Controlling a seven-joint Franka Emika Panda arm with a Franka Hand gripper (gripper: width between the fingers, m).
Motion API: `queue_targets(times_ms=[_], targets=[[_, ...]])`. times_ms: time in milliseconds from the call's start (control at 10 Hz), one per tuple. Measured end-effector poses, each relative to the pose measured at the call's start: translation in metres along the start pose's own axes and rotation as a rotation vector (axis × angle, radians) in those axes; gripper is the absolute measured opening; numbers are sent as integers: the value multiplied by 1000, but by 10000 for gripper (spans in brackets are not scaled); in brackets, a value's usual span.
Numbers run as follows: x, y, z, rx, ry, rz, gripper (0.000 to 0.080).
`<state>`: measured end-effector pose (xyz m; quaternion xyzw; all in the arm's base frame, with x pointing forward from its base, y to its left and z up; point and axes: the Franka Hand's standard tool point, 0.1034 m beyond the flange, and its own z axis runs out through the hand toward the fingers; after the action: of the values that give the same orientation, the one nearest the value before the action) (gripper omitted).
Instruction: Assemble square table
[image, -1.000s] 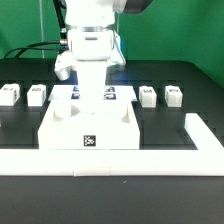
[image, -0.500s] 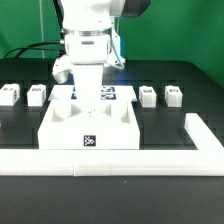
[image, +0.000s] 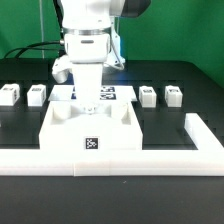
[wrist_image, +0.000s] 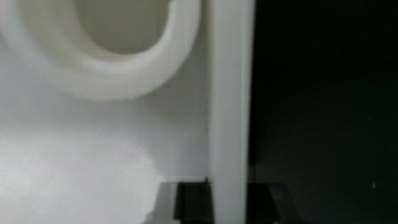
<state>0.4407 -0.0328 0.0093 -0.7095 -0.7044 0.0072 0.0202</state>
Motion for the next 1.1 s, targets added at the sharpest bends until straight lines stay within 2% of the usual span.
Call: queue_targets(times_ms=[400,500,700,800,1000,1100], targets=[[4,1,0,-2,2,15,57],[18,6,1,-7,9,33,57],[61,18,1,-20,30,55,57],[75,27,1,-28,38,55,57],[95,39,1,-43,55,46,57],[99,44,1,-49,60,41,57]])
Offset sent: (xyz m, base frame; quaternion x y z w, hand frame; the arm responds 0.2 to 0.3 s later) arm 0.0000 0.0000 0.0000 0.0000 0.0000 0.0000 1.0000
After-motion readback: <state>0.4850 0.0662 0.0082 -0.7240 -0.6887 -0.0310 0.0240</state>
